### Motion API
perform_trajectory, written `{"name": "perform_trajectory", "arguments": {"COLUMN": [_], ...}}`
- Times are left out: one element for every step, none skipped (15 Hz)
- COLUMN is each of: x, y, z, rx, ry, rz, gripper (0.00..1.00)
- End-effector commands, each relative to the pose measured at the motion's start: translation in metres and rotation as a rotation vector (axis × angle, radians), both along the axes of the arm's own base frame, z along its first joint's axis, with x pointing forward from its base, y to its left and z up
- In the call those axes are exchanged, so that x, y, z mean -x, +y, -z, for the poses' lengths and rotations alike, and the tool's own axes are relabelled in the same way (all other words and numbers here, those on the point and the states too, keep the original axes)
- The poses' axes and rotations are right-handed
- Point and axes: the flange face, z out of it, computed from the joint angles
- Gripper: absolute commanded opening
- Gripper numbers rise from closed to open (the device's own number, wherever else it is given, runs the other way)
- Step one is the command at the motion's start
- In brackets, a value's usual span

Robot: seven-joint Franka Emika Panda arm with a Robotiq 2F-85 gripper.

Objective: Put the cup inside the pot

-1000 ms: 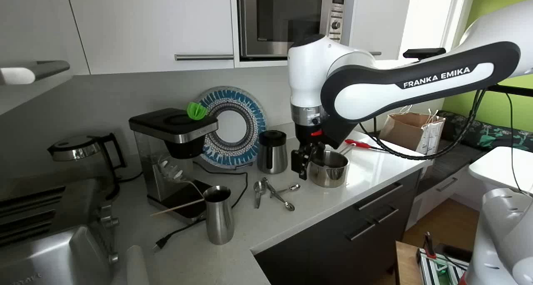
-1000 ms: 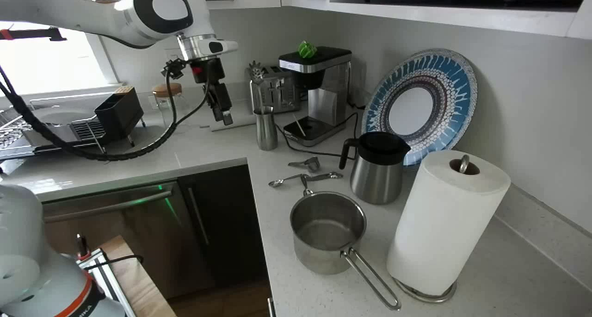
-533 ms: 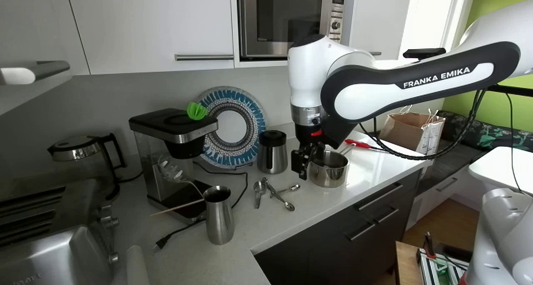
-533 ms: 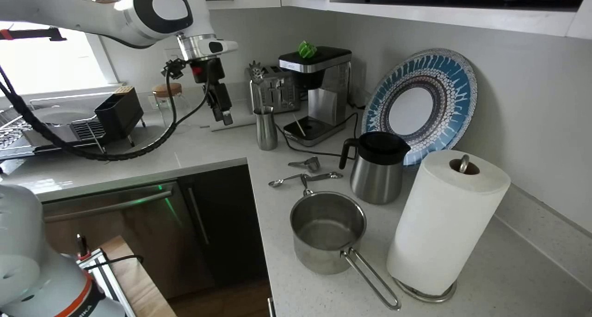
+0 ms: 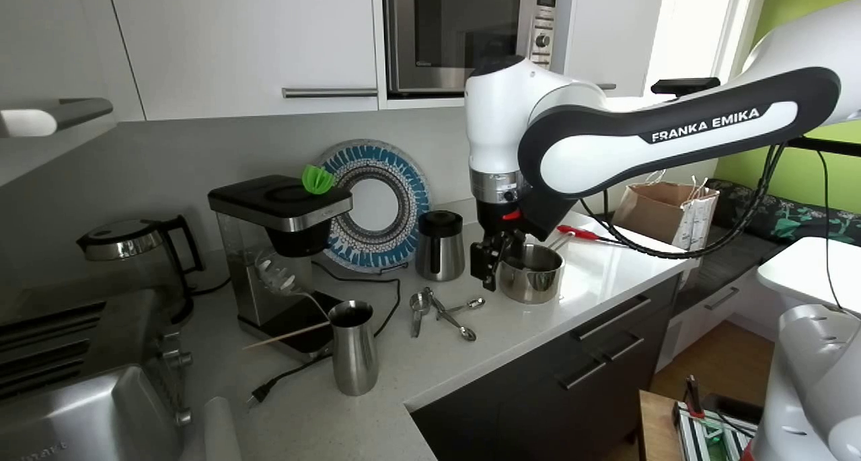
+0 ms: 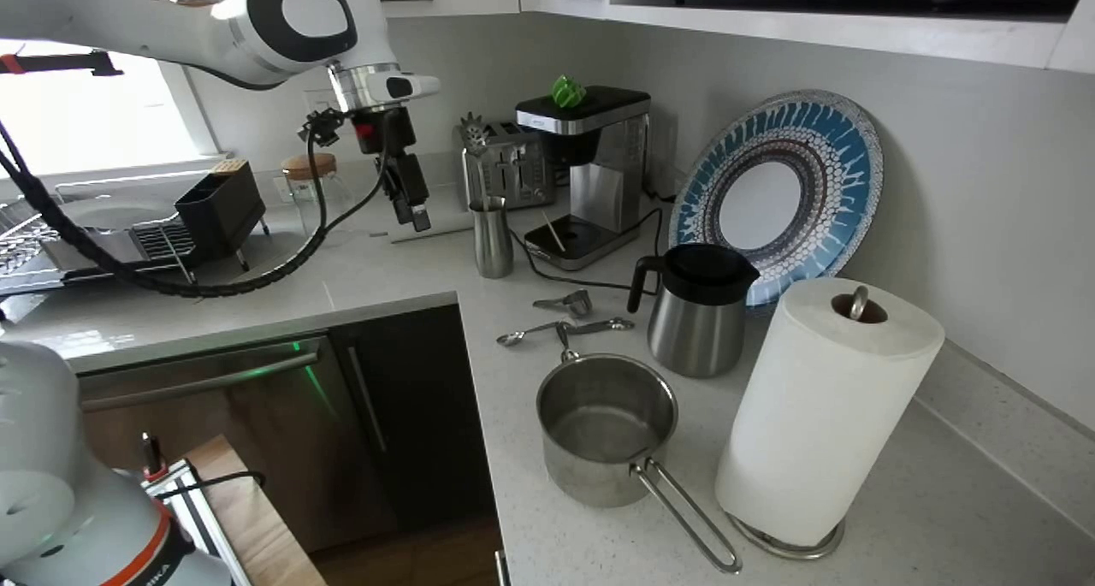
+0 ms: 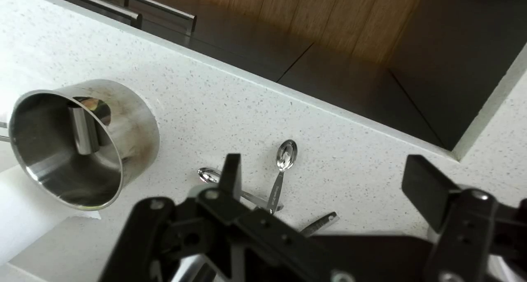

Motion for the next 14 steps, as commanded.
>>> {"name": "perform_trajectory", "arguments": {"x": [0.003, 0.005, 0.010, 0.013, 0.013, 0.016, 0.017, 0.023, 0.026, 0.030, 0.013, 0.017, 0.021, 0.009], "y": [-0.014, -0.022, -0.036, -0.049, -0.062, -0.076, -0.088, -0.103, -0.118, -0.130, -0.115, -0.127, -0.134, -0.128], "z": [0.009, 0.015, 0.024, 0.032, 0.040, 0.048, 0.056, 0.064, 0.071, 0.075, 0.068, 0.073, 0.075, 0.069], "rx": [-0.021, -0.037, -0.048, -0.049, -0.062, -0.073, -0.083, -0.093, -0.110, -0.151, -0.105, -0.121, -0.130, -0.178], "ry": [0.017, 0.027, 0.026, 0.019, 0.011, 0.006, -0.010, -0.025, -0.042, -0.057, -0.023, -0.030, -0.033, -0.046], "rz": [-0.019, -0.035, -0.072, -0.108, -0.129, -0.137, -0.157, -0.173, -0.179, -0.175, -0.156, -0.159, -0.159, -0.119], "gripper": [1.00, 1.00, 1.00, 1.00, 1.00, 1.00, 1.00, 1.00, 1.00, 1.00, 1.00, 1.00, 1.00, 1.00]}}
